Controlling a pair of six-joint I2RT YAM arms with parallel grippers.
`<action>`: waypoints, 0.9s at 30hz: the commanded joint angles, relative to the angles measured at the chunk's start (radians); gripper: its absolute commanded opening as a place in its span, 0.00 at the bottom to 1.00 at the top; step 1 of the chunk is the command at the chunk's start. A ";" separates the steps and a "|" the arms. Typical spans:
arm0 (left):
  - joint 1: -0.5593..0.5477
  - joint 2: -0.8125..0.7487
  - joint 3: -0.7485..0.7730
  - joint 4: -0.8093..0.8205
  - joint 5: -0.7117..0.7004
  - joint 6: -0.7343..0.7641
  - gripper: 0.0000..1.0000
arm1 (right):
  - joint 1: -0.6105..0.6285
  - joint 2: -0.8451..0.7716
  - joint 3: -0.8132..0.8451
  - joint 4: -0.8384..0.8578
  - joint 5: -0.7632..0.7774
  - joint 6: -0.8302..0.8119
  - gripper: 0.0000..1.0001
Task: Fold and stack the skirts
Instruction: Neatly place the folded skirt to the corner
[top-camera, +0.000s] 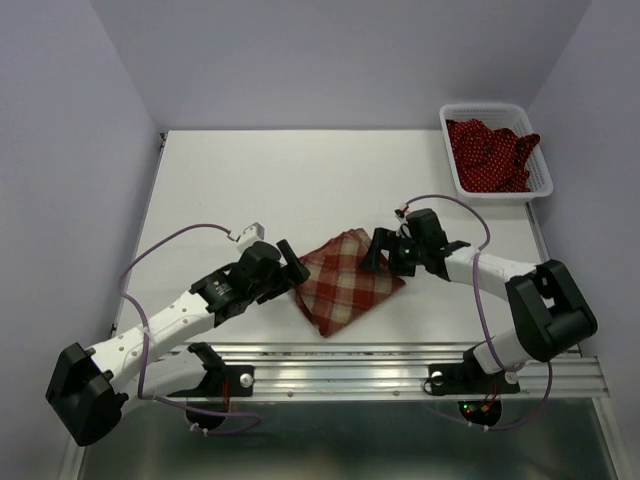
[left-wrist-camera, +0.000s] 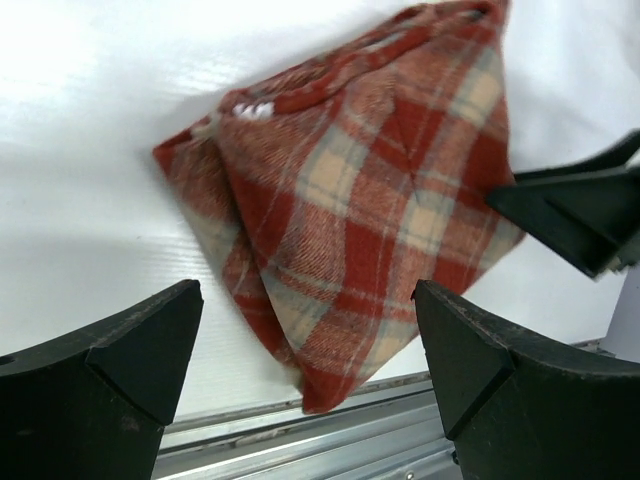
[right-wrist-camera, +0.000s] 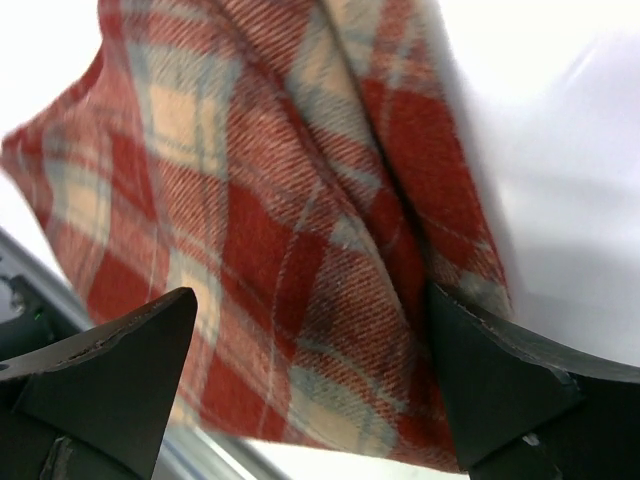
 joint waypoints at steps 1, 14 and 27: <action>0.006 -0.014 -0.053 -0.053 -0.018 -0.092 0.99 | 0.082 -0.103 -0.087 0.119 -0.017 0.146 1.00; 0.006 0.038 -0.174 0.032 0.039 -0.163 0.95 | 0.139 -0.347 -0.065 -0.093 0.267 0.118 1.00; 0.006 0.196 -0.228 0.210 0.086 -0.134 0.55 | 0.139 -0.365 -0.044 -0.118 0.313 0.069 1.00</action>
